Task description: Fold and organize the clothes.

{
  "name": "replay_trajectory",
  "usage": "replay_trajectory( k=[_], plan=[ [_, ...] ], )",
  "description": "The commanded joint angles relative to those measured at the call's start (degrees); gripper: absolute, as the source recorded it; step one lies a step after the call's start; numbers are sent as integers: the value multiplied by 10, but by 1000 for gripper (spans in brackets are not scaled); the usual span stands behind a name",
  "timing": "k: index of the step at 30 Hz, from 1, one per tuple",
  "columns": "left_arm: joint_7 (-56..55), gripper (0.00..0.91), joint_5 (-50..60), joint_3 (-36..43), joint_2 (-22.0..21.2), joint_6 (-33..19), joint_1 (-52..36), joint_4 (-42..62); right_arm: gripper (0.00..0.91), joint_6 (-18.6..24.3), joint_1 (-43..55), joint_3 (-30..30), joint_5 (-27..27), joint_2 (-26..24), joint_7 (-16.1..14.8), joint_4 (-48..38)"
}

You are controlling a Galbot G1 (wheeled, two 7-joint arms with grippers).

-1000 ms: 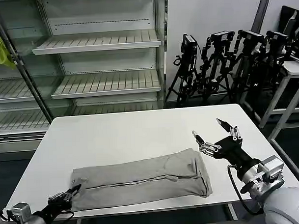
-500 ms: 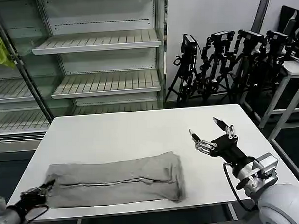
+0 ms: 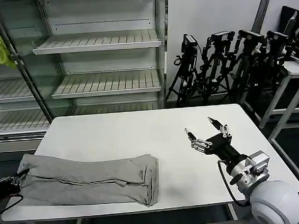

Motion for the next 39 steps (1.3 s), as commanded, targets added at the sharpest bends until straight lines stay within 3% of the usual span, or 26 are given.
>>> replay_trajectory(
  k=[1, 5, 12, 21, 39],
  plan=[
    [-17, 50, -52, 109, -39, 12, -103, -102, 907, 23, -9, 47, -2, -26, -1, -35],
    [-19, 60, -46, 198, -59, 12, -149, -111, 907, 25, -8, 73, 6, -48, 0, -55],
    [-19, 60, -41, 324, -82, 12, -229, -88, 907, 21, 20, 57, 3, -55, 9, -76],
    [-20, 60, 0, 434, -126, 11, -307, -52, 907, 21, 10, 52, -8, -56, 10, -91],
    [-14, 60, 38, 481, -134, 9, -271, -83, 907, 26, -39, 100, -16, -52, 3, -82]
  ],
)
